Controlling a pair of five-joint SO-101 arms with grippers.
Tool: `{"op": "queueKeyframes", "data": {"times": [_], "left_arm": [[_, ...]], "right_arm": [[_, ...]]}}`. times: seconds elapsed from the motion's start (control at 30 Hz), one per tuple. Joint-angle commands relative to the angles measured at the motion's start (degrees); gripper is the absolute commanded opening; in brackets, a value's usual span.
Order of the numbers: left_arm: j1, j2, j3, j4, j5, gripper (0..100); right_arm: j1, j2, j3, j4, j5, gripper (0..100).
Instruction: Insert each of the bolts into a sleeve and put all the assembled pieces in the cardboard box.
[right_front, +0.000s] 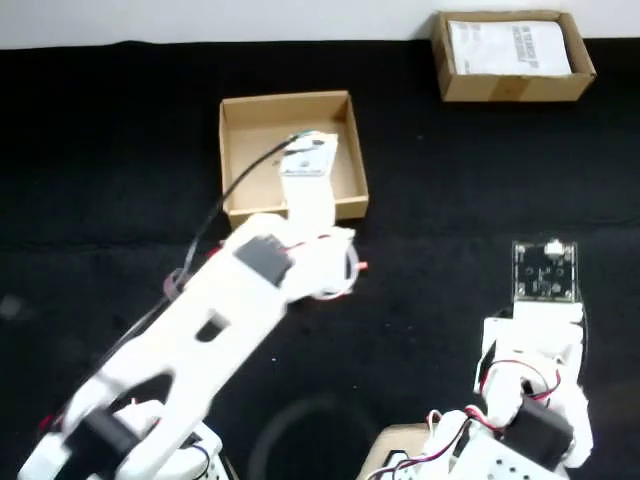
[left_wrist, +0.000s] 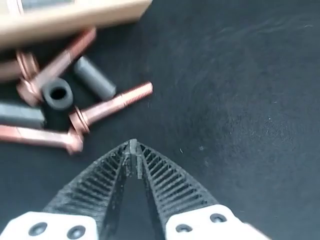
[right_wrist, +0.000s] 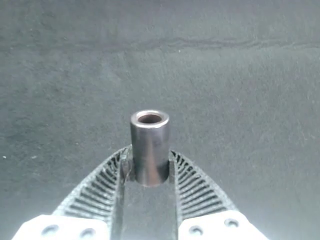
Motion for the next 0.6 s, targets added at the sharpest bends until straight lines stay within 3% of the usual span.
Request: {"op": "queueKeyframes", "data": {"times": [0.0, 0.2, 0.4, 0.57], "left_arm": [[1.19, 11.91, -14.20, 7.56, 9.23, 1], [0.31, 28.35, -28.09, 15.91, 18.81, 1], [-4.88, 39.96, -36.26, 20.57, 22.42, 1], [-6.64, 41.01, -42.51, 24.97, 22.42, 1]], "right_arm": [[1.01, -3.91, 1.36, -1.19, -0.26, 0.7], [1.01, -6.29, 1.45, -1.27, 0.97, 0.7], [0.66, -6.20, 1.54, -1.27, 2.02, 0.7], [0.66, -6.11, 1.54, -1.27, 2.11, 0.7]]}}
